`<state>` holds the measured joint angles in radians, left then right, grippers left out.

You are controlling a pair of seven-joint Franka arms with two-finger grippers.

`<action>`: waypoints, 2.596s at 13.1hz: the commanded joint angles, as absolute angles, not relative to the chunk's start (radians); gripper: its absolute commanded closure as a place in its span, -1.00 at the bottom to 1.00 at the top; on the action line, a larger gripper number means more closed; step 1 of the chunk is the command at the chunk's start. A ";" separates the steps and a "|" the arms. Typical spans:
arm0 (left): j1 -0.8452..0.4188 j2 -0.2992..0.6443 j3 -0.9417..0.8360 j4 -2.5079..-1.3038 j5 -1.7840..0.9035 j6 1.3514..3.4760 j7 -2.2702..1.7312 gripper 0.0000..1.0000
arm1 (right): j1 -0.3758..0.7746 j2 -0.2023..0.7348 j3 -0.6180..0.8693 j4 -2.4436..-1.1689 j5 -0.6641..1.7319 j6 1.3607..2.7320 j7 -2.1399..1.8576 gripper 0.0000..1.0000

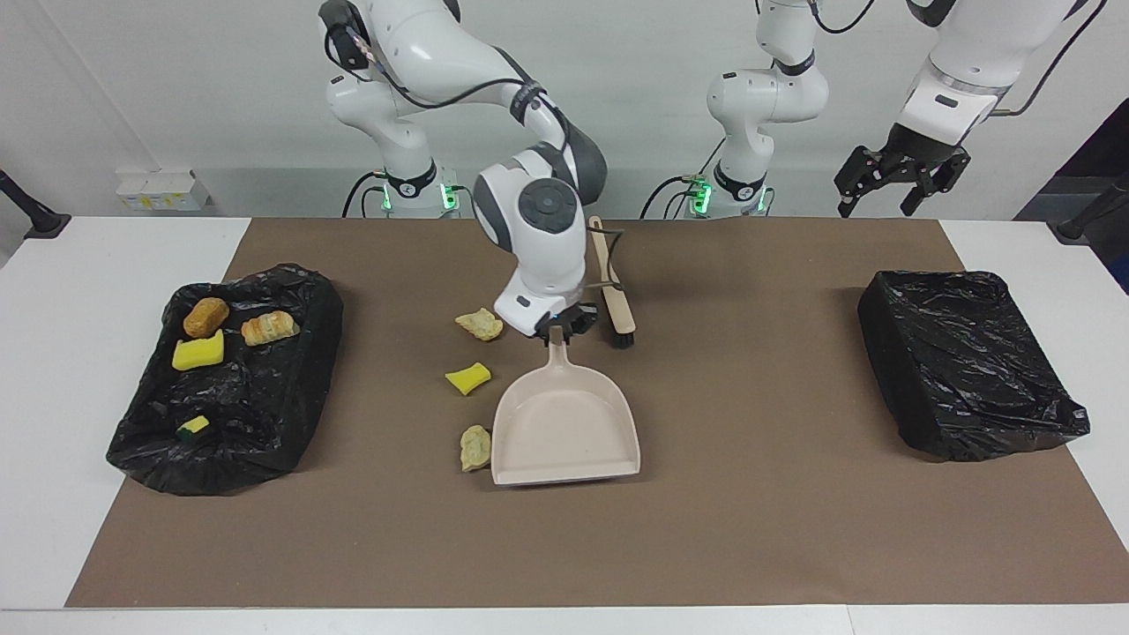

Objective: Sweep and dump trash in bin

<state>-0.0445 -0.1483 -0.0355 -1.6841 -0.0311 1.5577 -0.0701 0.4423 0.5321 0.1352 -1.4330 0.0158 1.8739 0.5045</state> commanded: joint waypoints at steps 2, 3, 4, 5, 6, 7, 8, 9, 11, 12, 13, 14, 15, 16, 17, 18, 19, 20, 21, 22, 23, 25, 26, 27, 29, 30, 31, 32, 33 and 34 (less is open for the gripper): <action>-0.037 -0.167 -0.032 -1.707 -0.017 1.585 -0.043 -1.00 | 0.454 0.589 0.132 -1.377 0.049 1.925 0.528 1.00; -0.037 -0.164 -0.032 -1.704 -0.017 1.586 -0.043 -1.00 | 0.445 0.591 0.132 -1.396 0.058 1.951 0.513 -0.25; -0.035 -0.163 -0.032 -1.700 -0.017 1.597 -0.043 -1.00 | 0.443 0.589 0.132 -1.408 0.058 1.963 0.509 -0.99; -0.038 -0.161 -0.032 -1.697 -0.017 1.600 -0.044 -1.00 | 0.440 0.589 0.133 -1.408 0.058 1.979 0.509 -1.00; -0.040 -0.161 -0.032 -1.697 -0.017 1.600 -0.043 -1.00 | 0.439 0.581 0.132 -1.408 0.060 1.979 0.509 -1.00; -0.038 -0.161 -0.032 -1.698 -0.017 1.600 -0.040 -1.00 | 0.436 0.575 0.132 -1.408 0.060 1.977 0.509 -1.00; -0.037 -0.163 -0.031 -1.700 -0.018 1.598 -0.038 -1.00 | 0.439 0.562 0.132 -1.414 0.058 1.959 0.520 -1.00; -0.035 -0.163 -0.029 -1.701 -0.018 1.597 -0.038 -1.00 | 0.451 0.530 0.130 -1.449 0.058 1.956 0.528 -1.00; -0.035 -0.163 -0.028 -1.700 -0.018 1.600 -0.038 -1.00 | 0.456 0.461 0.133 -1.523 0.057 1.960 0.515 -1.00; -0.035 -0.163 -0.026 -1.700 -0.017 1.600 -0.037 -1.00 | 0.471 0.412 0.133 -1.564 0.058 1.959 0.523 -1.00; -0.034 -0.163 -0.026 -1.700 -0.018 1.600 -0.037 -1.00 | 0.482 0.358 0.133 -1.624 0.058 1.963 0.525 -1.00; -0.034 -0.163 -0.026 -1.700 -0.017 1.600 -0.037 -1.00 | 0.489 0.309 0.133 -1.679 0.060 1.965 0.526 -1.00; -0.034 -0.163 -0.026 -1.701 -0.018 1.600 -0.037 -1.00 | 0.514 0.269 0.133 -1.725 0.060 1.965 0.526 -1.00; -0.032 -0.163 -0.026 -1.701 -0.018 1.598 -0.038 -1.00 | 0.540 0.237 0.133 -1.779 0.060 1.974 0.532 -1.00; -0.032 -0.164 -0.026 -1.701 -0.018 1.597 -0.038 -1.00 | 0.560 0.201 0.133 -1.839 0.060 2.003 0.552 -1.00; -0.032 -0.163 -0.026 -1.701 -0.018 1.600 -0.038 -1.00 | 0.584 0.166 0.133 -1.905 0.061 2.044 0.583 -1.00; -0.032 -0.163 -0.026 -1.701 -0.018 1.600 -0.038 -1.00 | 0.604 0.131 0.135 -1.974 0.067 2.093 0.598 -1.00; -0.031 -0.164 -0.026 -1.701 -0.018 1.598 -0.038 -1.00 | 0.624 0.106 0.137 -2.030 0.084 2.129 0.601 -1.00; -0.032 -0.164 -0.026 -1.701 -0.018 1.598 -0.040 -1.00 | 0.656 0.100 0.137 -2.069 0.100 2.155 0.610 -1.00; -0.032 -0.164 -0.026 -1.701 -0.018 1.597 -0.040 -1.00 | 0.679 0.104 0.137 -2.097 0.100 2.184 0.624 -1.00; -0.032 -0.164 -0.026 -1.701 -0.018 1.594 -0.041 -1.00 | 0.713 0.110 0.137 -2.130 0.100 2.212 0.653 -0.94; -0.034 -0.163 -0.026 -1.701 -0.017 1.591 -0.052 -1.00 | 0.756 0.110 0.137 -2.173 0.101 2.229 0.695 -0.69; -0.034 -0.163 -0.026 -1.701 -0.018 1.591 -0.055 -1.00 | 0.776 0.107 0.137 -2.192 0.104 2.229 0.698 -0.56; -0.035 -0.163 -0.026 -1.701 -0.018 1.591 -0.054 -1.00 | 0.782 0.101 0.137 -2.200 0.118 2.229 0.699 -0.43; -0.035 -0.163 -0.026 -1.701 -0.018 1.586 -0.055 -1.00 | 0.796 0.101 0.137 -2.197 0.147 2.227 0.701 -0.27; -0.035 -0.164 -0.026 -1.701 -0.018 1.586 -0.055 -1.00 | 0.796 0.104 0.137 -2.191 0.147 2.227 0.701 -0.27; -0.035 -0.163 -0.026 -1.701 -0.018 1.588 -0.054 -1.00 | 0.796 0.106 0.137 -2.183 0.147 2.221 0.698 -0.27; -0.035 -0.164 -0.026 -1.700 -0.018 1.589 -0.054 -1.00 | 0.796 0.107 0.135 -2.183 0.147 2.223 0.698 -0.27; -0.035 -0.164 -0.026 -1.701 -0.018 1.588 -0.054 -1.00 | 0.796 0.107 0.135 -2.181 0.147 2.223 0.698 -0.15; -0.035 -0.164 -0.026 -1.701 -0.018 1.588 -0.054 -1.00 | 0.793 0.106 0.135 -2.177 0.147 2.218 0.699 0.00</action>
<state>-0.0369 -0.1483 -0.0250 -1.6837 -0.0308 1.5815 -0.0534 0.7949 0.1263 0.1370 -2.1658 0.1200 2.2088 0.6956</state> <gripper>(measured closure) 0.000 0.414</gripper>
